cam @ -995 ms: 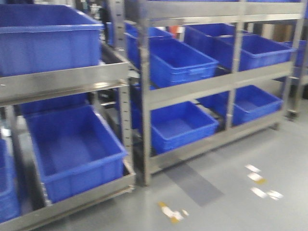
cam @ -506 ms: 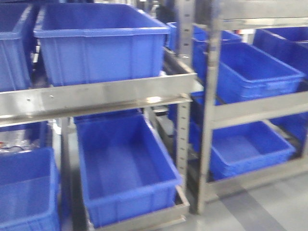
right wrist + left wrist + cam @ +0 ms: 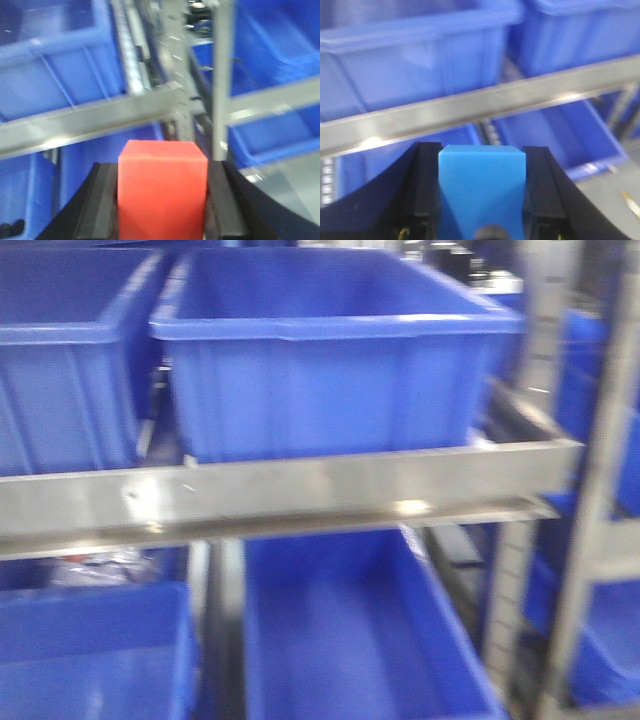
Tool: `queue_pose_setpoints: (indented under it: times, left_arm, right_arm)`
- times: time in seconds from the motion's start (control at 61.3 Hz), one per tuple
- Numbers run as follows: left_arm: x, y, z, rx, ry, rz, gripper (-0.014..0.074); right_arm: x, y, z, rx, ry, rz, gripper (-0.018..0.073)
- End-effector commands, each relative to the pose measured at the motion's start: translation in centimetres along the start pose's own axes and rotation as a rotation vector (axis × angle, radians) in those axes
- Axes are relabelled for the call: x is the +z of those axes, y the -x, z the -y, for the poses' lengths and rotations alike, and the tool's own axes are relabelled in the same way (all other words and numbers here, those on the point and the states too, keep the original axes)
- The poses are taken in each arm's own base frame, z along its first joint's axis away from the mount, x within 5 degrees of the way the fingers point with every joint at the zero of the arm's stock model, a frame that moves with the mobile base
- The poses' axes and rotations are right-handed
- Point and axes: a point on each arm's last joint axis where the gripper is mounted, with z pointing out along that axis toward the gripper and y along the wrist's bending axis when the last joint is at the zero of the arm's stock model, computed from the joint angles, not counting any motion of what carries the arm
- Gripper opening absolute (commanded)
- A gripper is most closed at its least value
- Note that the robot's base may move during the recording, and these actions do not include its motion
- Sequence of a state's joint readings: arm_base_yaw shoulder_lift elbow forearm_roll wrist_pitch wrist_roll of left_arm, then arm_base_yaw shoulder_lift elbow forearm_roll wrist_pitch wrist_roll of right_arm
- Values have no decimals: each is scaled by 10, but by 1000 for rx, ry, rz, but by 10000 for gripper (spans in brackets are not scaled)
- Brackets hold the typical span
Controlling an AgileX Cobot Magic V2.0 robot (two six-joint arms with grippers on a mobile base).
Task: Sort and place red and blue blocks on shelf
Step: 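Drive the base up to the shelf of blue bins, then position both held cubes above the upper blue bins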
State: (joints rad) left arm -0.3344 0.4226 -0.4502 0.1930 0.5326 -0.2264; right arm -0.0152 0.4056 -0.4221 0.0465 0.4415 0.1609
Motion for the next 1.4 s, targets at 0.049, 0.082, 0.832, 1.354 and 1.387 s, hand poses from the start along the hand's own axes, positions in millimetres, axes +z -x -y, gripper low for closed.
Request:
queue_pose_setpoints:
  times: [0.049,0.082,0.832,1.354,1.387]
  left_arm:
    - [-4,15,1,-3,-15,95,128]
    - [-4,15,1,-3,-15,95,128]
    - [-4,15,1,-3,-15,95,128]
    - [-4,15,1,-3,-15,95,128]
    - [-4,15,1,-3,-15,95,128]
  right_arm:
    - [-4,17,-3,-5,13,118,57]
    - [-4,17,-3,-5,13,118,57]
    - [-4,17,-3,-5,13,118,57]
    - [-4,17,-3,-5,13,118,57]
    - [-4,17,-3,-5,13,118,57]
